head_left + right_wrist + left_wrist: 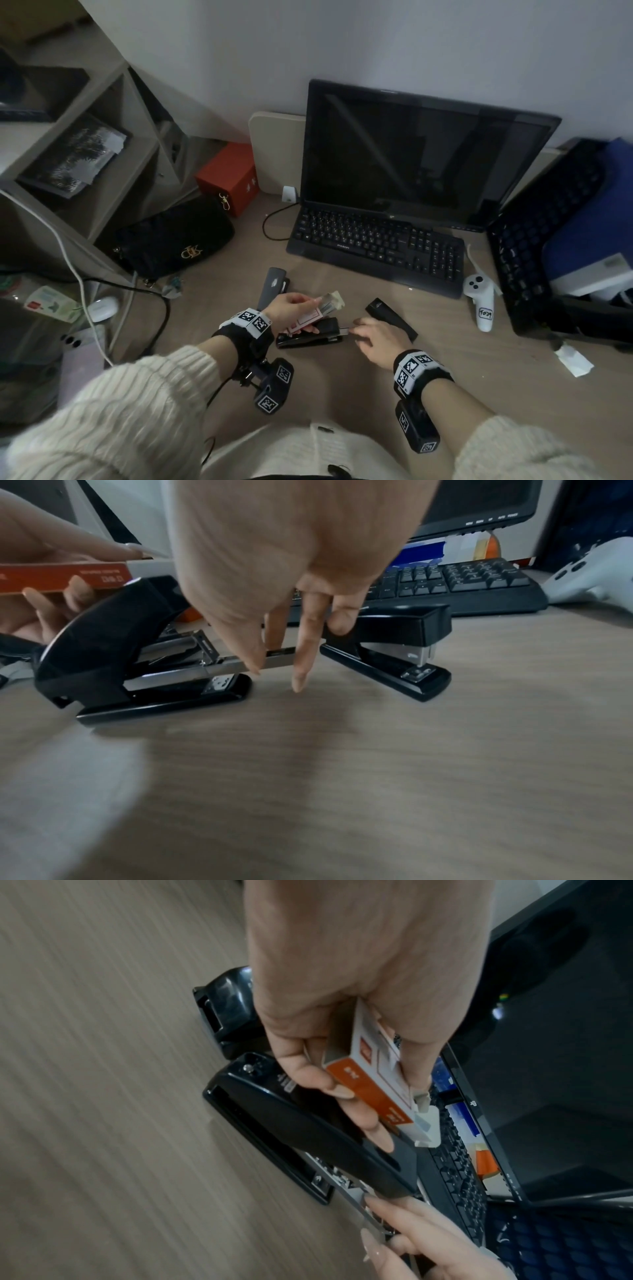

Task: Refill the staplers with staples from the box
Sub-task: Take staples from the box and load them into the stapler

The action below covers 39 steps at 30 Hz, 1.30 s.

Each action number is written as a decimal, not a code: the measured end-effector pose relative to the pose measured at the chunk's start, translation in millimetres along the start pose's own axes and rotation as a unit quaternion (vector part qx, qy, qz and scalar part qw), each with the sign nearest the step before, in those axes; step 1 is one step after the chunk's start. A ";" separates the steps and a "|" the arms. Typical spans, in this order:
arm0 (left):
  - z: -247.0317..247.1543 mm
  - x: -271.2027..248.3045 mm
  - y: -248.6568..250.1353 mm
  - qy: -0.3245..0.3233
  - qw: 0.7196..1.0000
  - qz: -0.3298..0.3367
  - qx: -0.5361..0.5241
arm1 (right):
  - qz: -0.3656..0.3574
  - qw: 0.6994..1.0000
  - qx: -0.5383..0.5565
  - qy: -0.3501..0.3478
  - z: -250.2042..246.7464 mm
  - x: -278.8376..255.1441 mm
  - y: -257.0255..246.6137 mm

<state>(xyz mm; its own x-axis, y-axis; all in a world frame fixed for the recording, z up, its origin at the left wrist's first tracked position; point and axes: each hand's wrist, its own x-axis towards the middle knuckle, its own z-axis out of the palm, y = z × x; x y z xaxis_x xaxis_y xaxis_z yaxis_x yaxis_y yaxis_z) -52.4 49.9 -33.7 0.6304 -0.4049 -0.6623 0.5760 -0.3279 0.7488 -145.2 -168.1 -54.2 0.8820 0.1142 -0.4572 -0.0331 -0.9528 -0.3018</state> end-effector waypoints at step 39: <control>12.3 -24.8 16.2 -0.021 0.992 0.127 -0.002 | 0.029 0.926 0.311 0.209 -52.8 -6.9 -56.0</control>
<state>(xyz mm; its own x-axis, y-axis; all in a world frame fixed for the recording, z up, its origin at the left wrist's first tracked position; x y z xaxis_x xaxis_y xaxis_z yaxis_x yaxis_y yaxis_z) -65.1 44.1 -4.7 0.7335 -0.5085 -0.4511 0.4034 -0.2085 0.8909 -124.6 -130.3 9.9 0.9710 -0.1757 -0.1623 -0.2359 -0.5918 -0.7708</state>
